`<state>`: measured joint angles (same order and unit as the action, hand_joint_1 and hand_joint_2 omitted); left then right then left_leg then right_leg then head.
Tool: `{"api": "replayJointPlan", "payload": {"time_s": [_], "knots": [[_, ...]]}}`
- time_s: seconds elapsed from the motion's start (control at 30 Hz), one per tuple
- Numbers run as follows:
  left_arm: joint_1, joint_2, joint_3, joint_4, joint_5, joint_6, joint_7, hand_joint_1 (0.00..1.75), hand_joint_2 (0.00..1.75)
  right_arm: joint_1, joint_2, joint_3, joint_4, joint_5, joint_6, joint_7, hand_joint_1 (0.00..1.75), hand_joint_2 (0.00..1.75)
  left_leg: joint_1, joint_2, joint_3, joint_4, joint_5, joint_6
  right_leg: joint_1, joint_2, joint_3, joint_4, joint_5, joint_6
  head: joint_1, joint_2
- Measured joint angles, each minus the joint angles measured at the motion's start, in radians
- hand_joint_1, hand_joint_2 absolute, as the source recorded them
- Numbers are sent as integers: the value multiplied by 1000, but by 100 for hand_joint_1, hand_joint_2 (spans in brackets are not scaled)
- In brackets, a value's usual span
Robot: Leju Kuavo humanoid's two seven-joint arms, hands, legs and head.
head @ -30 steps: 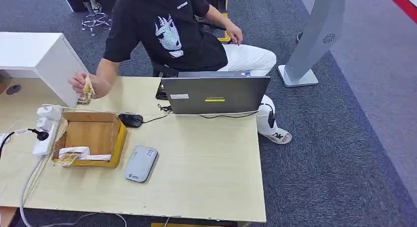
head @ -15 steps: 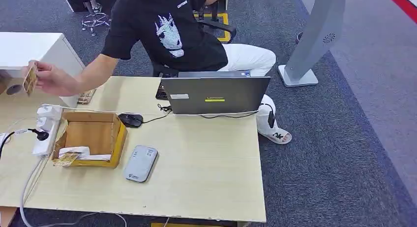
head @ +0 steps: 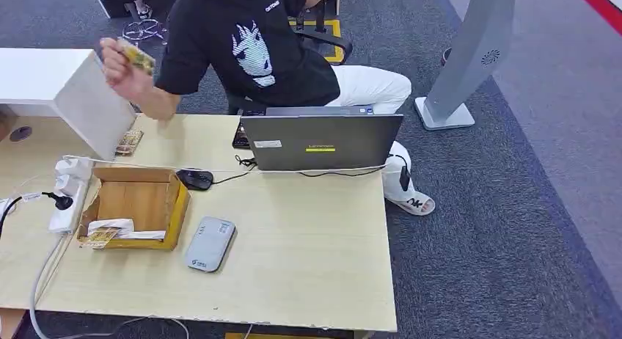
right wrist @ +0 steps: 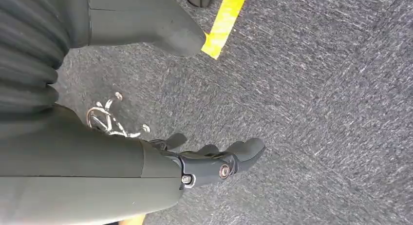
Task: Pass the card to the sensor for recognition and then transmit it.
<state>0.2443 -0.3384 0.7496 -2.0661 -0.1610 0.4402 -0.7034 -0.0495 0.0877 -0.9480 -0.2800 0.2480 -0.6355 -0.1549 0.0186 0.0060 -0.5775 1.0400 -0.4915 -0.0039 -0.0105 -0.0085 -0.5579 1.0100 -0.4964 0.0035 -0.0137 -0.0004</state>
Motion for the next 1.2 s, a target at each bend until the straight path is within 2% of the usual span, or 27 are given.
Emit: {"api": "replayJointPlan", "payload": {"time_s": [0.53,0.57,0.6,0.63,0.67,0.7,0.73,0.77,0.8,0.83,0.9,0.97,1.2], "knots": [[0,0,0,0,-9,-6,7,0,175,0,0,0,0,0,2,0,0,175,0,0,1,0,0,0,0,0,0,0,0,0,0,0],[-18,14,-8,2,-56,-44,54,0,175,2,1,0,0,12,33,15,0,175,-1,1,4,2,0,1,0,1,-7,-2,0,0,0,0],[-74,52,-30,49,-143,-110,140,0,175,5,-1,1,0,30,93,34,0,175,-1,-1,2,2,1,2,-1,-1,-9,-3,-1,3,0,0],[-165,114,-74,139,-277,-202,266,0,175,7,-6,1,0,43,145,45,0,175,-2,-14,-3,1,7,5,-2,-16,-7,-1,-1,3,2,0],[-241,173,-143,216,-456,-273,433,0,175,1,-6,1,0,54,177,53,0,175,0,-22,-8,0,9,0,-1,-23,-7,0,0,1,4,0],[-281,218,-210,265,-645,-311,552,0,175,-11,-10,2,0,60,180,54,0,175,0,-20,-9,-1,9,-1,-1,-22,-6,1,3,-4,3,0],[-311,260,-270,305,-825,-302,627,0,175,-16,-12,2,-1,68,181,56,0,175,0,-12,-8,-2,11,-3,-1,-16,-6,2,7,-5,-2,0],[-331,277,-314,336,-947,-293,638,0,175,-17,-15,2,-2,76,180,57,0,175,0,-4,-8,-2,12,-4,0,-7,-7,3,9,-5,-4,0],[-334,297,-346,353,-1013,-289,621,0,175,-15,-15,2,-2,81,180,60,0,175,0,0,-8,-1,12,-4,0,-1,-8,3,12,-4,-3,0],[-333,317,-375,364,-1030,-283,607,0,175,-11,-16,2,-2,87,179,62,0,175,0,5,-7,-1,12,-4,0,4,-10,2,13,-3,-3,0],[-335,347,-421,376,-908,-277,599,0,175,3,-17,2,-2,91,178,64,0,175,-1,6,-8,0,11,-3,-1,5,-11,2,12,-2,-3,0],[-334,365,-449,387,-842,-276,596,0,175,5,-18,2,-2,92,178,64,0,175,-1,6,-8,0,10,-1,-1,5,-12,1,12,-2,-3,0],[-334,398,-493,404,-822,-276,598,0,175,5,-19,2,-2,98,178,64,0,175,-1,5,-9,0,9,0,-1,5,-11,1,10,1,-3,0]]}}
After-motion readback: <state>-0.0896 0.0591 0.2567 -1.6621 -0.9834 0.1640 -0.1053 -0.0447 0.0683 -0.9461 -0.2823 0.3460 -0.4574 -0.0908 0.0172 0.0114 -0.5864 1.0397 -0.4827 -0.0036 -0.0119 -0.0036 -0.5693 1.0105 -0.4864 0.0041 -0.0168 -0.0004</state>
